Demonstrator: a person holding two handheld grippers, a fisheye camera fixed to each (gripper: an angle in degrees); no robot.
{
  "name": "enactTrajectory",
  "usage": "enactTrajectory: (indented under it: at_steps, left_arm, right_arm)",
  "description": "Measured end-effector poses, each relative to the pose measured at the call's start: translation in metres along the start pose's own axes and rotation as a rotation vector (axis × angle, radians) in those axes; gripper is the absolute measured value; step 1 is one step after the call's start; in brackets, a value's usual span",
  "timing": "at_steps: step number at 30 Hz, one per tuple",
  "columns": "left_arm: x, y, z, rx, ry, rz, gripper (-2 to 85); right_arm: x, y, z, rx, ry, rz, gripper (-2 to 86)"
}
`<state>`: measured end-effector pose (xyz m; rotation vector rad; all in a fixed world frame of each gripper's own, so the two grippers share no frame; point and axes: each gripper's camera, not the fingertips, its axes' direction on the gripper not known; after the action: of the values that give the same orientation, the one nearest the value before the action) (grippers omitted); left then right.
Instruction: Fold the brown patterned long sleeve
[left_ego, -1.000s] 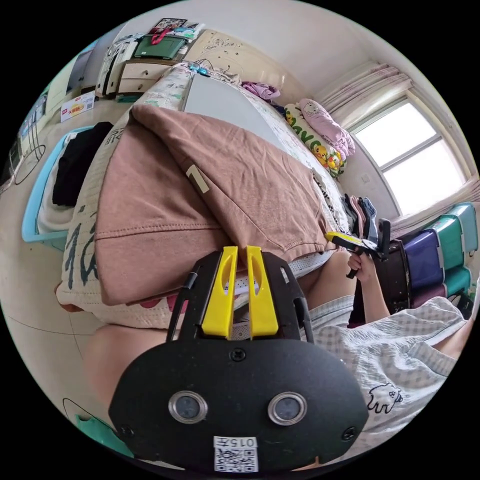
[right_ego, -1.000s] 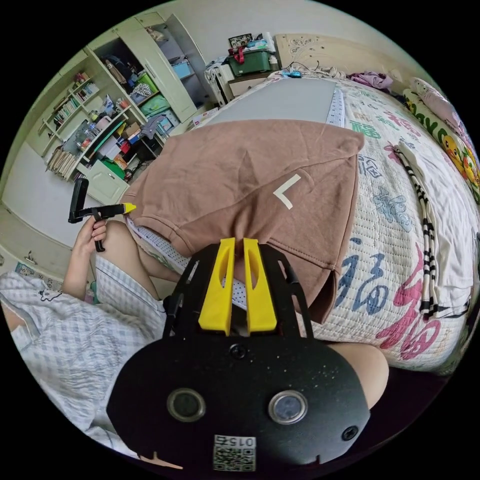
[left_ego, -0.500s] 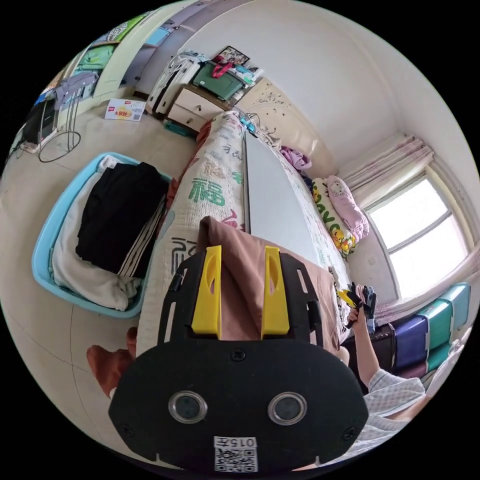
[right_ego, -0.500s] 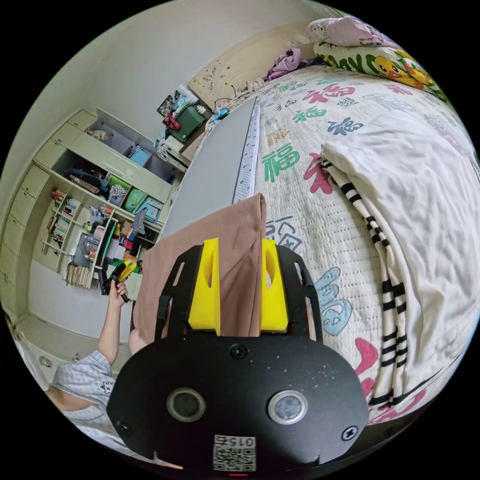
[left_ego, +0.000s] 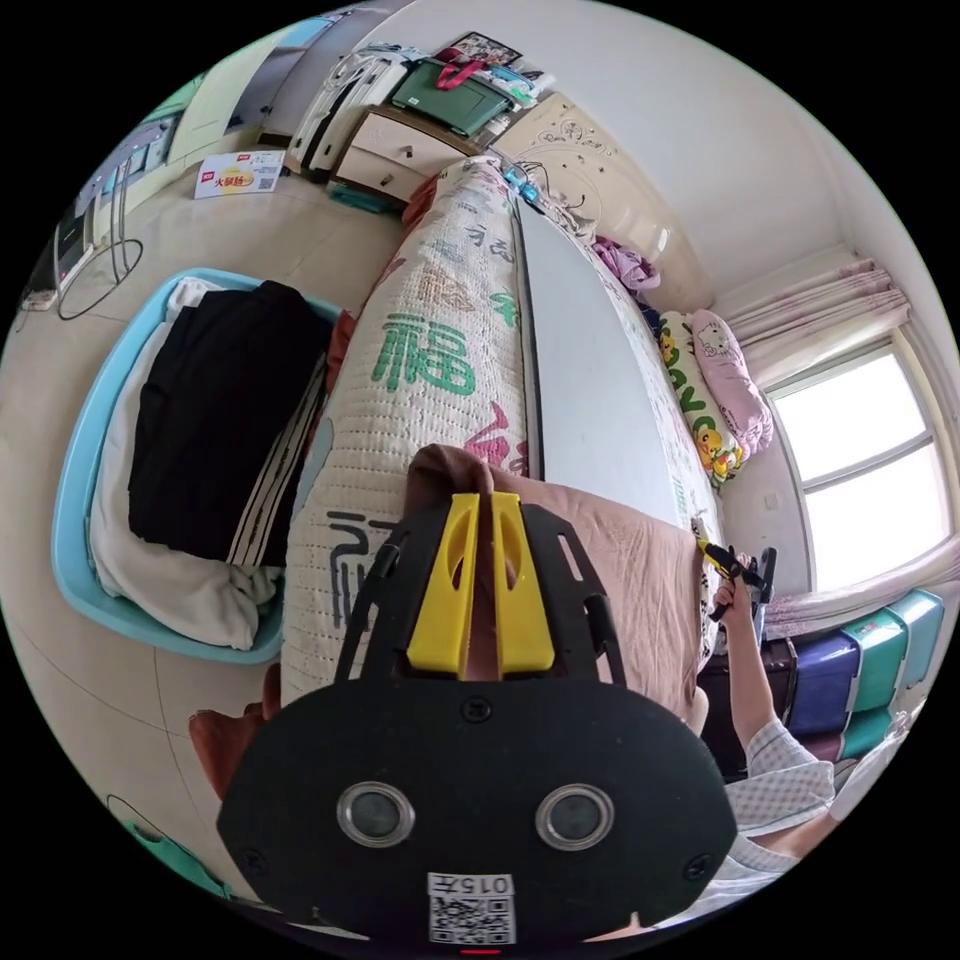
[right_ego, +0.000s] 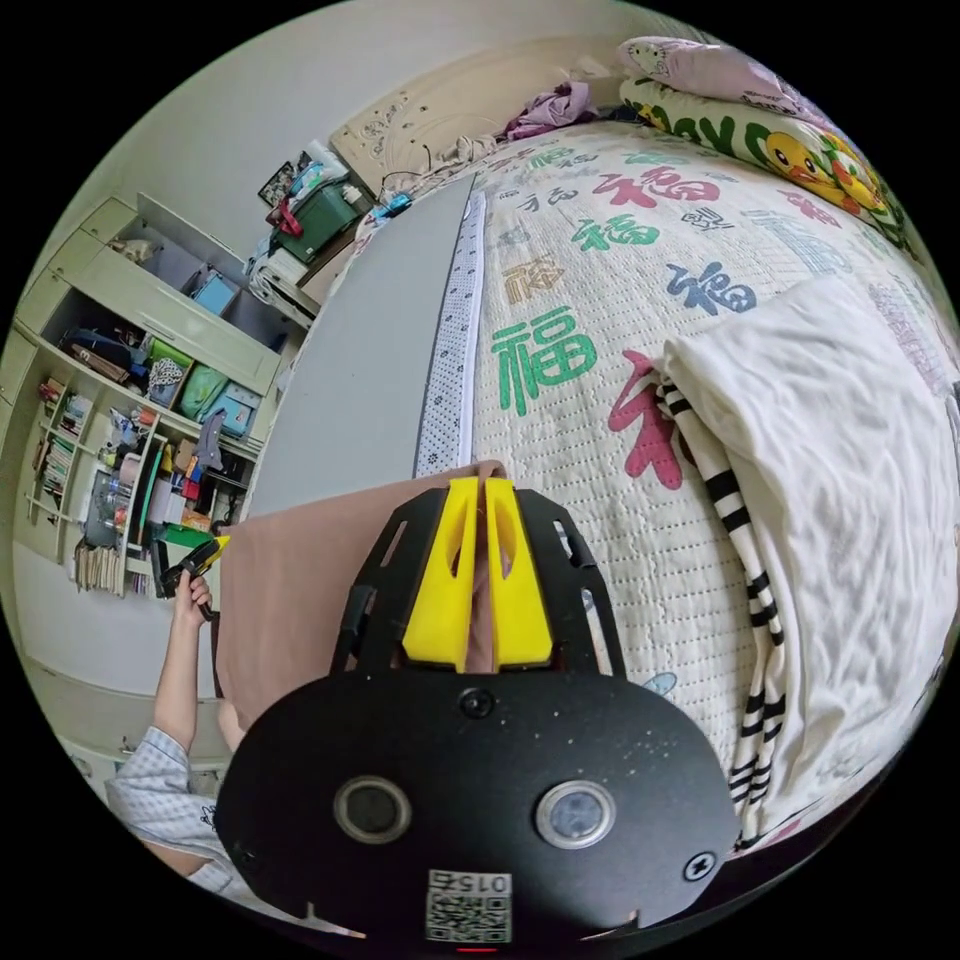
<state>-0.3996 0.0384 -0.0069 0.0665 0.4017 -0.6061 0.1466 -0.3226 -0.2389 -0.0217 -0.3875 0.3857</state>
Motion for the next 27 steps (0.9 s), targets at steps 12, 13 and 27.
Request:
enactTrajectory:
  at_steps: [12, 13, 27]
  left_arm:
    - [0.07, 0.013, 0.041, 0.002, -0.244, 0.089, 2.0]
    - [0.076, 0.013, 0.041, -0.001, -0.254, 0.099, 2.2]
    - [0.372, 0.057, 0.058, 0.007, -0.243, 0.736, 9.5]
  right_arm:
    - [-0.027, 0.026, 0.019, -0.006, 0.199, -0.069, 2.6]
    - [-0.03, 0.031, 0.009, -0.011, 0.191, -0.079, 3.5]
    - [-0.01, 0.314, -0.16, 0.22, -0.02, -0.096, 9.8]
